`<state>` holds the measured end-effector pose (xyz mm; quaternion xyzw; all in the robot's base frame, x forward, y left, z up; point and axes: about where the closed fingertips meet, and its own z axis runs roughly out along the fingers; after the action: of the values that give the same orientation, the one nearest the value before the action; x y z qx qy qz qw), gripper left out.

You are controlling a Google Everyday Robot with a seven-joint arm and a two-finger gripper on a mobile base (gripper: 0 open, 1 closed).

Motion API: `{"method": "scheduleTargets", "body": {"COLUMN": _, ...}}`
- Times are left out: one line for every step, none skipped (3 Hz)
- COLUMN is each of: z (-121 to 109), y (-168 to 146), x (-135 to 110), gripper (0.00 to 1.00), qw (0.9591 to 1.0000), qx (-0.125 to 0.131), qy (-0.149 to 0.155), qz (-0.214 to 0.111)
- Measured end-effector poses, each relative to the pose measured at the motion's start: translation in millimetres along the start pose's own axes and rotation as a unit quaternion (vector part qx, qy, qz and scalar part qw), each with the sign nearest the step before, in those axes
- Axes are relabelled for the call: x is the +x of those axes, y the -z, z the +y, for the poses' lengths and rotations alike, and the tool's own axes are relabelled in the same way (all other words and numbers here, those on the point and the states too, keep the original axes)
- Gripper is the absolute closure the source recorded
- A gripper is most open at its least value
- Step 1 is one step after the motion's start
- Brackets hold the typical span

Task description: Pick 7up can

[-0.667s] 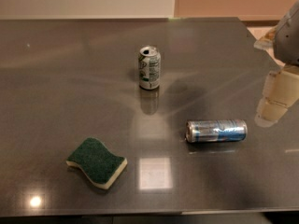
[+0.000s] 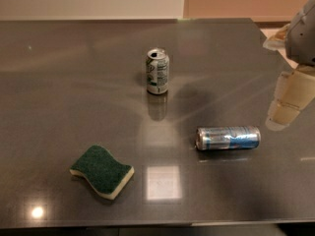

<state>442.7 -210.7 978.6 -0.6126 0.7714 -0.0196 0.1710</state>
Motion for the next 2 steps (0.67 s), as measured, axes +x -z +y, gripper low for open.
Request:
{"method": "scheduleTargets", "body": {"z": -8.7, "y": -5.4, "x": -17.2, "gripper": 0.00, "qw": 0.9993, "qx": -0.009, "qy": 0.008, "qz": -0.036}}
{"method": "scheduleTargets", "body": {"z": -19.4, "y": -18.4, "x": -37.4, "gripper": 0.00, "qw": 0.9974, "qx": -0.020, "qy": 0.009, "qz": -0.069}}
